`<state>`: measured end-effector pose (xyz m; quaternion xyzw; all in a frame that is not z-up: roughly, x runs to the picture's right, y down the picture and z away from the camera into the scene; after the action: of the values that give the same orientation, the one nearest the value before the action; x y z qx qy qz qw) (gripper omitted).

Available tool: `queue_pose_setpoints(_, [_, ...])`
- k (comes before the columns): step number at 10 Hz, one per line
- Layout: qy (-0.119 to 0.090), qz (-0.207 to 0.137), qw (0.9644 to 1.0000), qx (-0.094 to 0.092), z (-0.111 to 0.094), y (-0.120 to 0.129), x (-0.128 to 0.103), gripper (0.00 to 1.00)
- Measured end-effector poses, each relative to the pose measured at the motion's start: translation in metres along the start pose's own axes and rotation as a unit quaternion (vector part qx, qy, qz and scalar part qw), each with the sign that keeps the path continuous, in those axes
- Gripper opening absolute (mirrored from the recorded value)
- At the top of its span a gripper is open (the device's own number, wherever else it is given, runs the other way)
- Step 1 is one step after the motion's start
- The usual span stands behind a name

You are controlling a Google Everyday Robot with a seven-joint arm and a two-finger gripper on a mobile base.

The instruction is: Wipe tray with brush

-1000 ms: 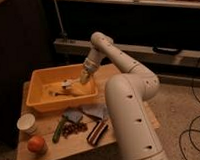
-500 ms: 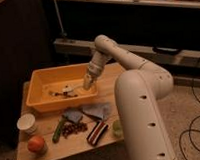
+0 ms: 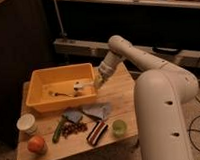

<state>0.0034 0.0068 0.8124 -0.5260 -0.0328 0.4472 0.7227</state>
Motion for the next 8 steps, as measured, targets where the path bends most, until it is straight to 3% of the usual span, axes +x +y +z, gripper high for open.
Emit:
queue_pose_setpoints(2, [-0.019, 0.007, 0.9996, 0.018, -0.008, -0.012, -0.012, 0.0])
queue_pose_setpoints(4, [-0.033, 0.015, 0.9991, 0.022, -0.001, -0.017, -0.032, 0.0])
queue_pose_setpoints(7, [-0.041, 0.01, 0.9991, 0.009, 0.026, -0.009, -0.079, 0.0])
queue_pose_setpoints(8, [-0.038, 0.008, 0.9992, 0.002, 0.031, -0.005, -0.083, 0.0])
